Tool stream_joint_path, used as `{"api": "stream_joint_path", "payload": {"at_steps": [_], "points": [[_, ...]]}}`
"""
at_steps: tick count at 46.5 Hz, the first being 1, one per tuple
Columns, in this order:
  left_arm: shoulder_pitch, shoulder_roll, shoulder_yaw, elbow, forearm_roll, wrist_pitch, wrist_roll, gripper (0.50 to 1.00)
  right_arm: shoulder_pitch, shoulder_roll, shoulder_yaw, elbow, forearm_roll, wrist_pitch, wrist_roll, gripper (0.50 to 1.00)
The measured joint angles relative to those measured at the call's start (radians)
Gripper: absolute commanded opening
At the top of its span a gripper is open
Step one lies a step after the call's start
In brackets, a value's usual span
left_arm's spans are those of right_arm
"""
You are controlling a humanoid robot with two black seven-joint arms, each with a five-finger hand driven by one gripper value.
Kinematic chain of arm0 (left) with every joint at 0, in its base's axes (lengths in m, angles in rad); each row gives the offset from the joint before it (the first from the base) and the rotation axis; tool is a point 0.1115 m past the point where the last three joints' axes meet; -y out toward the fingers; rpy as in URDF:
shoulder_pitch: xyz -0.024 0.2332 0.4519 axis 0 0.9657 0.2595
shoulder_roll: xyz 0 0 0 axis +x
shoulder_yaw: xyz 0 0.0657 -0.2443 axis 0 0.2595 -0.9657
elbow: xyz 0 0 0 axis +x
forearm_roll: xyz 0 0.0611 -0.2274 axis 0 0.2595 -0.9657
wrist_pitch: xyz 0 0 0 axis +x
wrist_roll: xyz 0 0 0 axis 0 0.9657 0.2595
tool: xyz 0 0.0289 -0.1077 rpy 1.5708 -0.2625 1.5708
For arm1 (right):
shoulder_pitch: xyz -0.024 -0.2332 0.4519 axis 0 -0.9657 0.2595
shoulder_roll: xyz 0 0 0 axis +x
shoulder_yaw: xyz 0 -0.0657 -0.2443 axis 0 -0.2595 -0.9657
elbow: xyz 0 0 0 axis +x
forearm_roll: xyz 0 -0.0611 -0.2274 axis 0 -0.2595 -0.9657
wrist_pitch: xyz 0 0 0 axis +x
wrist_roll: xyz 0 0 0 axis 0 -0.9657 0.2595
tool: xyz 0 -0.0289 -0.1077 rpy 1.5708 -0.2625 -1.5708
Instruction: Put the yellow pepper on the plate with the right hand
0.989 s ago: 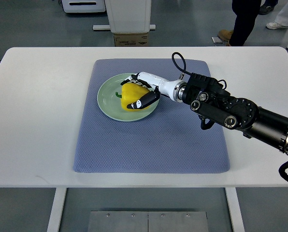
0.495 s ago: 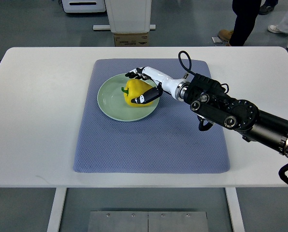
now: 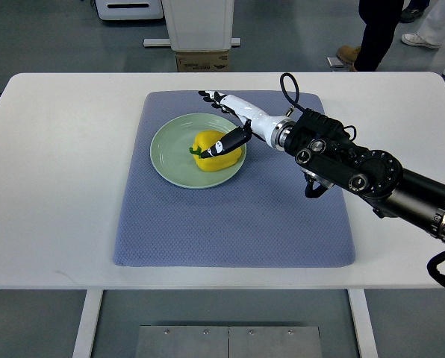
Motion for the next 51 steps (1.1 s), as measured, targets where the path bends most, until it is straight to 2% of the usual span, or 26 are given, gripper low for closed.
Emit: {"api": "stream_joint_path", "payload": {"at_steps": [16,30,40,51], "points": [[0.0,0.0,0.0,0.0,0.0,0.0,0.001,1.0,-0.013,-0.001,0.161,-0.005,0.101,-0.006,-0.004,0.998],[0.0,0.0,0.0,0.0,0.0,0.0,0.001,1.0,-0.087,-0.048,0.35,-0.067,0.135,-0.01,-0.011,0.995],[-0.001,0.0,0.0,0.0,0.0,0.0,0.0,1.0,-0.143,-0.073,0.473,-0.077,0.156,-0.049,-0.023,0.995],[0.0,0.0,0.0,0.0,0.0,0.0,0.0,1.0,-0.19,-0.079,0.583,-0.097,0.159,-0.052,-0.023,0.995]]}}
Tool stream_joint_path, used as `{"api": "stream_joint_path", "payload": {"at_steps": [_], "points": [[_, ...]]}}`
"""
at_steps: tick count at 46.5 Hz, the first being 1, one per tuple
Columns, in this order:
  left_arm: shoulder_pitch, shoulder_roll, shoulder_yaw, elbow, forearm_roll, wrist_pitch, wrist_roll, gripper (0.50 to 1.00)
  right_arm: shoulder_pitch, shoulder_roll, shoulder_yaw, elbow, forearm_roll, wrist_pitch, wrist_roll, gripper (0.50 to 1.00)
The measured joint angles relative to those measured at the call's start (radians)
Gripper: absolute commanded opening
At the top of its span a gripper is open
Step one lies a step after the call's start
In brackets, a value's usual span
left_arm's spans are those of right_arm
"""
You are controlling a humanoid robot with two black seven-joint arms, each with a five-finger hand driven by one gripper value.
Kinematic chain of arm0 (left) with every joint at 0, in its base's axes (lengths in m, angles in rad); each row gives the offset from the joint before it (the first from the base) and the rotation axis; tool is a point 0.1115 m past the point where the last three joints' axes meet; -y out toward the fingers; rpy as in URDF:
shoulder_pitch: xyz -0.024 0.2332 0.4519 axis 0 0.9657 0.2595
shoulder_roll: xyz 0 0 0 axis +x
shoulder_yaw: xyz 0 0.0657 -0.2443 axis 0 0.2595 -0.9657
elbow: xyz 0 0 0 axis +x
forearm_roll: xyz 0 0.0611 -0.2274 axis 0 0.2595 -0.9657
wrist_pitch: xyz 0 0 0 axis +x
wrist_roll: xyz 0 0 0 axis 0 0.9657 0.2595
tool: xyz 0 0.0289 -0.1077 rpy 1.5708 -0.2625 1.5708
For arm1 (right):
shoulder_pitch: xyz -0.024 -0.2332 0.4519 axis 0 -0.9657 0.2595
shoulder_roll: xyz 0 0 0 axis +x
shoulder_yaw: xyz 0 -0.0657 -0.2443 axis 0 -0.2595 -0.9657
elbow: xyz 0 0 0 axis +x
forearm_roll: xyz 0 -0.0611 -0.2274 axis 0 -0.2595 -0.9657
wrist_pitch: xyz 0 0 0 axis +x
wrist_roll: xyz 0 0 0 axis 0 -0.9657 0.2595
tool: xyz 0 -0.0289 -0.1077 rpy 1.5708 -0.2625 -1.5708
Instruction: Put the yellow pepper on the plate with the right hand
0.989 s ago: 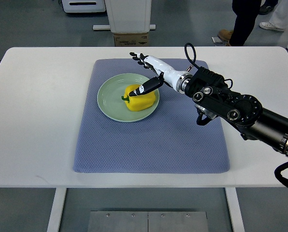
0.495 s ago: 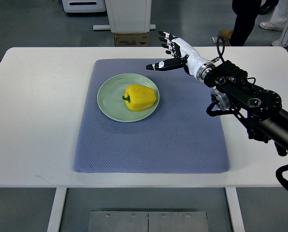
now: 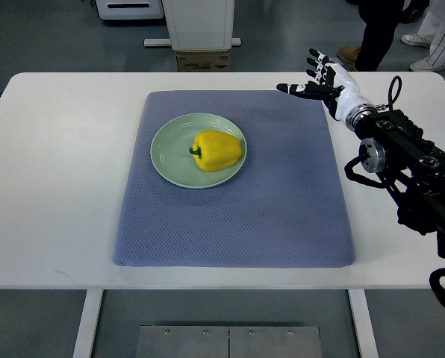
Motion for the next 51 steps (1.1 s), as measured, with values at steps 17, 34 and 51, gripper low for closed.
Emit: {"api": "stream_joint_path", "payload": {"at_steps": [17,34,51], "points": [[0.0,0.0,0.0,0.0,0.0,0.0,0.0,1.0,-0.032,-0.045,0.023,-0.04,0.17,0.0,0.005,1.0],[0.0,0.0,0.0,0.0,0.0,0.0,0.001,1.0,-0.086,-0.044,0.058,0.001,0.173,0.0,0.013,1.0],[0.001,0.0,0.0,0.0,0.0,0.0,0.0,1.0,-0.159,-0.024,0.255,0.105,0.173,0.001,0.013,1.0]]}}
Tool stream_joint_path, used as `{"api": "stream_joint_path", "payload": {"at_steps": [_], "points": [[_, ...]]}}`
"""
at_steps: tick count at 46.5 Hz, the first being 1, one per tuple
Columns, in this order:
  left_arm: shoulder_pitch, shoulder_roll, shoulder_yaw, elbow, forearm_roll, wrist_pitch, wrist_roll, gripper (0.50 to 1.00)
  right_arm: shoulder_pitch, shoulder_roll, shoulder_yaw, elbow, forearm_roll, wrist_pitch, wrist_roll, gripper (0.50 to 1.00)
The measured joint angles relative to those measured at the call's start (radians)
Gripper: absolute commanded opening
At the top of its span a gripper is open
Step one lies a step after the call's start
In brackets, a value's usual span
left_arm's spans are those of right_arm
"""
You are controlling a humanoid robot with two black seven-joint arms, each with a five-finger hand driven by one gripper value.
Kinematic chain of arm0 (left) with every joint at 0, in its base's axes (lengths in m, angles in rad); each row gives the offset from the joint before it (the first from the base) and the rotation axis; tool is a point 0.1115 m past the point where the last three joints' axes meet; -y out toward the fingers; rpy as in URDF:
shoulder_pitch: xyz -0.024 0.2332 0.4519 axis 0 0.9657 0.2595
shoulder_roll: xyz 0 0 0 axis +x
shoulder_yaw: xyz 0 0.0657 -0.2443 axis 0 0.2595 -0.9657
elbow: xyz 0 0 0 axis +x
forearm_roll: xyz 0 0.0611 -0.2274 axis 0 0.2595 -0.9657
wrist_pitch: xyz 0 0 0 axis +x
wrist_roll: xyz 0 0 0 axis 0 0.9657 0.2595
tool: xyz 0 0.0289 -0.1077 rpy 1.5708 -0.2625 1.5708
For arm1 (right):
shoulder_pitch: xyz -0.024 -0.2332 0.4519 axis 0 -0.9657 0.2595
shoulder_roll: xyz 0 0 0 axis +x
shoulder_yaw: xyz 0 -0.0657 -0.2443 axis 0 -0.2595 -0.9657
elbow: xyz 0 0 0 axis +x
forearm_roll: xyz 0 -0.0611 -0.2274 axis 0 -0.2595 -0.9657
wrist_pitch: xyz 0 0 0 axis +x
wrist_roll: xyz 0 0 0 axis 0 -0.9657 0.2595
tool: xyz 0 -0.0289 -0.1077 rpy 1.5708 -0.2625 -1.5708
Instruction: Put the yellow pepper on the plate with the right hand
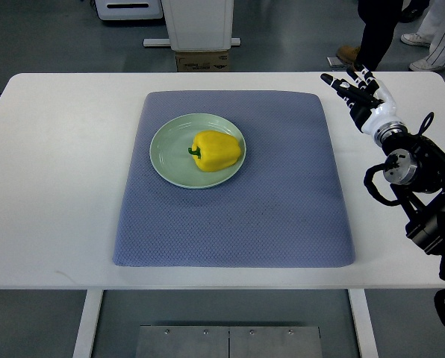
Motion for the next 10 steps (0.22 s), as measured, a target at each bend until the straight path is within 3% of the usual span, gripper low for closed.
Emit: {"api": "stream_joint_path", "payload": {"at_steps": [10], "points": [[-0.001,0.0,0.0,0.0,0.0,0.0,0.0,1.0,-0.011,0.012,0.004,0.0,0.0,0.0,0.0,1.0]]}}
